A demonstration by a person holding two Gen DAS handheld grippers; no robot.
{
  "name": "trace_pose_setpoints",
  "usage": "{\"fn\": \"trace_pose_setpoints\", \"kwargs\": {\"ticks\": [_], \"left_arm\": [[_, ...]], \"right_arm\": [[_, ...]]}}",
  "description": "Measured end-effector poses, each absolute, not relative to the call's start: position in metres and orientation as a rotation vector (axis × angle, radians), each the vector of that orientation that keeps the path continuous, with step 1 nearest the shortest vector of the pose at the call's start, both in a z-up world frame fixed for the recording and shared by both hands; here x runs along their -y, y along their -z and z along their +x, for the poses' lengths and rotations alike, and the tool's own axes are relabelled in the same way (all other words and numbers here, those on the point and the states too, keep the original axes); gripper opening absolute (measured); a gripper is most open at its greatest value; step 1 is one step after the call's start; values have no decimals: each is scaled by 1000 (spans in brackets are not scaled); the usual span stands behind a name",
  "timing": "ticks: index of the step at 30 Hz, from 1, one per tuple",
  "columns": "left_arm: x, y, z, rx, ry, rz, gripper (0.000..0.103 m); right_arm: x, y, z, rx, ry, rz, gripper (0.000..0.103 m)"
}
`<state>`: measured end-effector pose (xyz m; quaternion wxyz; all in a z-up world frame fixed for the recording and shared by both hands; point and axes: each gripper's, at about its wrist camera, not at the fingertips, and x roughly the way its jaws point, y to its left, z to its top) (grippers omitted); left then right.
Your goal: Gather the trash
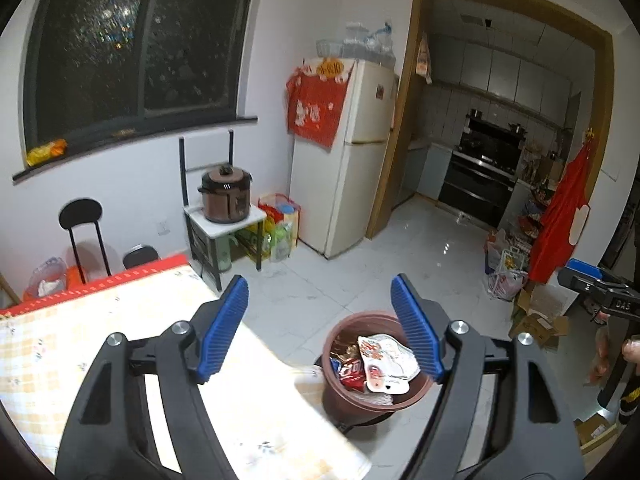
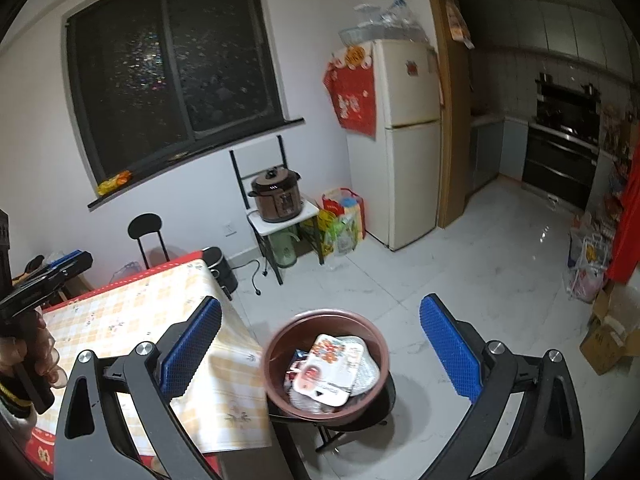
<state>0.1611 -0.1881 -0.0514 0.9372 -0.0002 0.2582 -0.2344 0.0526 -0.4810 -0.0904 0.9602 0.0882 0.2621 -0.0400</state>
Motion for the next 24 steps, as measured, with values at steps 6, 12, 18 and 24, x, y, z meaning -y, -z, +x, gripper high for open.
{"fn": "trace_pose_setpoints", "kwargs": {"ticks": [6, 12, 18, 24], "left_arm": [[140, 22, 124, -466, 461, 21, 83], [100, 3, 93, -421, 438, 46, 97], [68, -5, 79, -417, 402, 47, 97], [51, -4, 76, -424, 387, 61, 97]], "right_arm": [[442, 65, 40, -492, 91, 146, 98], [406, 52, 31, -471, 95, 123, 98], [378, 46, 26, -463, 99, 111, 98], [361, 43, 22, -461, 118, 100, 98]]}}
